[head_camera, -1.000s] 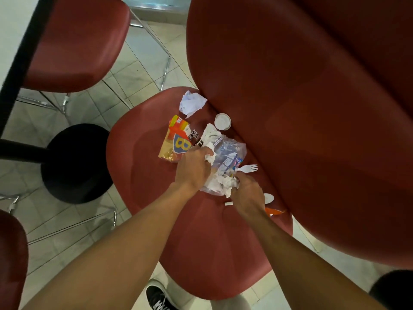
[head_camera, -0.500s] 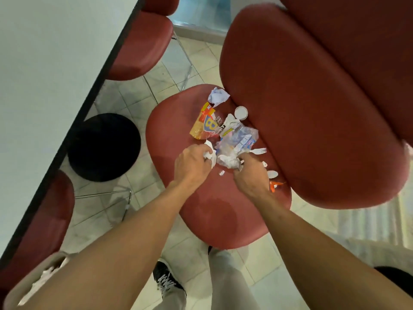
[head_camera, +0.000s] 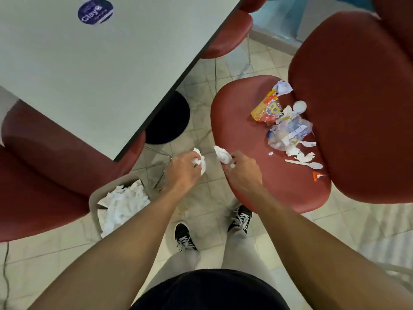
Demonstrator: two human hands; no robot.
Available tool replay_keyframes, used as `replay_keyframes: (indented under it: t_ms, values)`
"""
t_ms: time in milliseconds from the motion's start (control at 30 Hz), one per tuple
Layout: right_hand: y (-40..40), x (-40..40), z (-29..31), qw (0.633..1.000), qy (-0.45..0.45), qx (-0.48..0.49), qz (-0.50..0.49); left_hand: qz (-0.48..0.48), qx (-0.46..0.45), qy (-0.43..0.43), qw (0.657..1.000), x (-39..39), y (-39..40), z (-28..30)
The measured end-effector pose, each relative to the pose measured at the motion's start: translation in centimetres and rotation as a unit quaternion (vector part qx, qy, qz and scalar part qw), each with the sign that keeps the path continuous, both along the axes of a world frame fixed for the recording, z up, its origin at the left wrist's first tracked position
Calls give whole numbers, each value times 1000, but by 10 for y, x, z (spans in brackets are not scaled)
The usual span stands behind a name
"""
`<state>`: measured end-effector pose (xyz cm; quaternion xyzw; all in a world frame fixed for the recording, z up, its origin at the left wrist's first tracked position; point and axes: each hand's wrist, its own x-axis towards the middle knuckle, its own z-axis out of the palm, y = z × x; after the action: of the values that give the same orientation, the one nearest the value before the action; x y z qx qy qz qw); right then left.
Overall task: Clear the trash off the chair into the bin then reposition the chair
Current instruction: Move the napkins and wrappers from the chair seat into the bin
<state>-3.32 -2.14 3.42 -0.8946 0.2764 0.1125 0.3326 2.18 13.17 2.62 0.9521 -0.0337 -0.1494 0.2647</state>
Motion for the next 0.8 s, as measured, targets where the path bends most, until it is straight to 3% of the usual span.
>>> replay_keyframes:
  t_ms: [433, 733, 800]
  values:
    - [180, 10, -28, 985, 63, 7, 158, 170, 31, 40, 984, -49, 209, -36]
    - [264, 39, -65, 962, 110, 16, 249, 274, -2, 12, 962, -57, 282, -75]
    - [278, 50, -73, 960, 105, 17, 259, 292, -14, 39, 955, -58, 286, -83]
